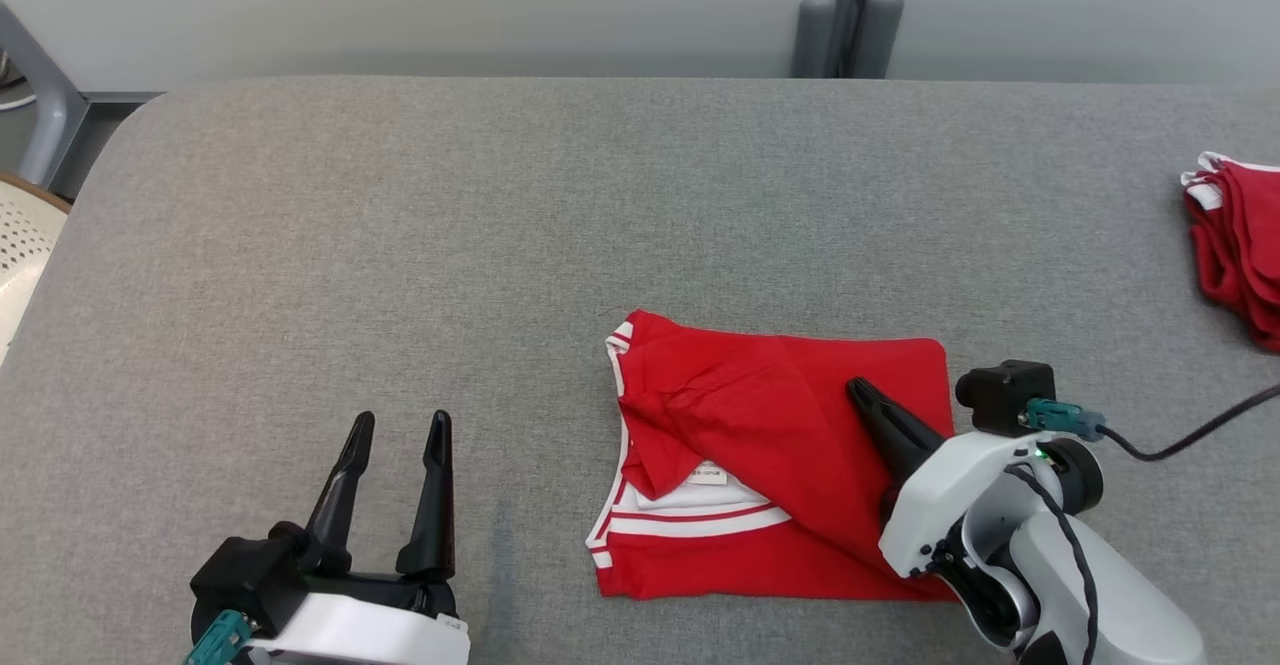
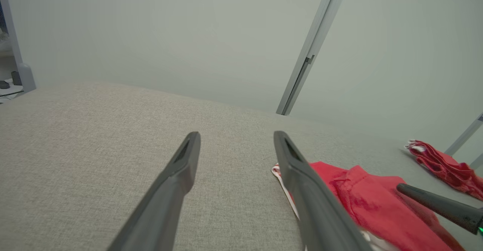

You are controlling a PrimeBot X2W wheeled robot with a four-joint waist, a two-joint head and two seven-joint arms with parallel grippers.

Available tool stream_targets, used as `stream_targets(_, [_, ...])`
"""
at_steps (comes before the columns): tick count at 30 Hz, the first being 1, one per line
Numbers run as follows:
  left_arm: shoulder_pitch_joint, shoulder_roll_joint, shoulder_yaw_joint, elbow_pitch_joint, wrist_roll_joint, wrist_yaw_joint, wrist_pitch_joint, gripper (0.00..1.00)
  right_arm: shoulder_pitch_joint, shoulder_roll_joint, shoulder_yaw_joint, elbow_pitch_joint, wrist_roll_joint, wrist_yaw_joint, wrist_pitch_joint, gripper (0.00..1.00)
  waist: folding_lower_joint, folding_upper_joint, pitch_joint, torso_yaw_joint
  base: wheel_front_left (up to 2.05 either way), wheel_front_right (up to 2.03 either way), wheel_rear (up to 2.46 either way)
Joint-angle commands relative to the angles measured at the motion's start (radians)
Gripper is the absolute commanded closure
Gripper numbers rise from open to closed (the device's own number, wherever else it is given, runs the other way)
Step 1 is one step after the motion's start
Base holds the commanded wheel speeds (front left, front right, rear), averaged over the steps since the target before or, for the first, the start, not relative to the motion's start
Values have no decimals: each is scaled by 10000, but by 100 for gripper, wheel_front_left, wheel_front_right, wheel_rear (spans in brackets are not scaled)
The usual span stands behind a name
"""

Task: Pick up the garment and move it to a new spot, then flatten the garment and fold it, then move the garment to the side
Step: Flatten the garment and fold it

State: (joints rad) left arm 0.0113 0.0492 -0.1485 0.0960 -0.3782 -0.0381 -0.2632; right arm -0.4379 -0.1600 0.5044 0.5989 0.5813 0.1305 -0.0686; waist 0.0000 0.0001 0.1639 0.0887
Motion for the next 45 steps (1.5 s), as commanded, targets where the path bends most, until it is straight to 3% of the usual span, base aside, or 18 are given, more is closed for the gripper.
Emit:
stream_targets(1, [-162, 37, 33, -15, 66, -17, -15, 0, -259, -85, 179, 227, 122, 3, 86, 100, 0, -1, 62, 150, 0, 0, 0])
stream_targets(9, [-206, 39, 85, -11, 50, -23, -15, 0, -1057, -268, 1571, 1066, 739, 4, 441, 100, 0, -1, 86, 559, 0, 0, 0])
stream_targets(26, [-133, 37, 171, -103, 45, 34, -15, 0, -1053, -516, 5233, -898, 2886, 4, 398, 100, 0, -1, 71, 419, 0, 0, 0])
stream_targets(32, [-213, 37, 232, -113, 27, 50, -15, 0, -1219, -351, 6211, -869, 3321, 4, 117, 100, 0, -1, 119, 250, 0, 0, 0])
stream_targets(37, [-246, 38, 220, -93, 46, 24, -15, 0, -1504, -317, 6375, -1035, 3508, 4, -527, 100, 0, -1, 140, 192, 0, 0, 0])
stream_targets(45, [-194, 36, 242, -83, 51, 8, -15, 0, -1919, -869, 5433, -992, 3635, 4, -1493, 100, 0, -1, 110, 181, 0, 0, 0])
